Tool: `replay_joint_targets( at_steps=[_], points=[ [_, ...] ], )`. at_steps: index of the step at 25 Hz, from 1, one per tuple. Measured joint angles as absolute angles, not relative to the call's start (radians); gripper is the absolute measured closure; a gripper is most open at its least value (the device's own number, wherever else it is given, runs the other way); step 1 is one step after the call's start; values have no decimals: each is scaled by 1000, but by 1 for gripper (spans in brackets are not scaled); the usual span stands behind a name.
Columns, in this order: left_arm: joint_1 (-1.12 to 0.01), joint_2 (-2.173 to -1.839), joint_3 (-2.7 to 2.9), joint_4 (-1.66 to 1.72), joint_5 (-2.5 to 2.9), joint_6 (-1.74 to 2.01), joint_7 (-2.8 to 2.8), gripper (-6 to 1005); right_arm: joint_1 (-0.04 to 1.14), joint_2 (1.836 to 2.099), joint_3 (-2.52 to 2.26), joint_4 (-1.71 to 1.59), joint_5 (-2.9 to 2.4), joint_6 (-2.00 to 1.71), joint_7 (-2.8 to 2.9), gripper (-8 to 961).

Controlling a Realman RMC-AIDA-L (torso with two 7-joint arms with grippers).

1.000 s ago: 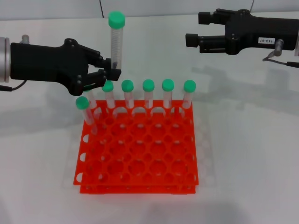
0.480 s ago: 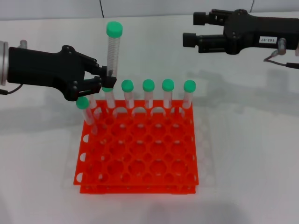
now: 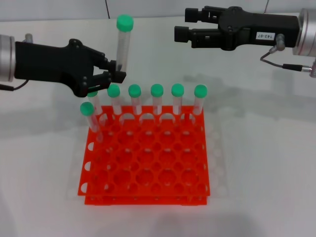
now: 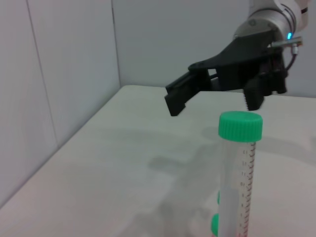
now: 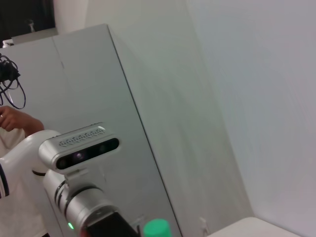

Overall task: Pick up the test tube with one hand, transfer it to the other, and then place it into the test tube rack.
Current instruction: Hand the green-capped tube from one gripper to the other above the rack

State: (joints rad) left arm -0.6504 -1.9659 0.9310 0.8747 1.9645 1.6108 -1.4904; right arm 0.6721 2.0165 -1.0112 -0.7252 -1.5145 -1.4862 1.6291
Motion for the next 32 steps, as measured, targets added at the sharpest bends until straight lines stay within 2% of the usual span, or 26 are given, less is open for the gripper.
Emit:
replay_joint_targets(
  at_steps=[14, 32],
  points=[
    [-747, -1977, 941, 778, 2000, 1518, -1482, 805, 668, 2023, -1107, -670, -1371, -1420, 1518, 124],
    [-752, -1996, 942, 773, 2007, 1508, -1460, 797, 654, 2028, -1308, -657, -1159, -1318, 1397, 151]
  ],
)
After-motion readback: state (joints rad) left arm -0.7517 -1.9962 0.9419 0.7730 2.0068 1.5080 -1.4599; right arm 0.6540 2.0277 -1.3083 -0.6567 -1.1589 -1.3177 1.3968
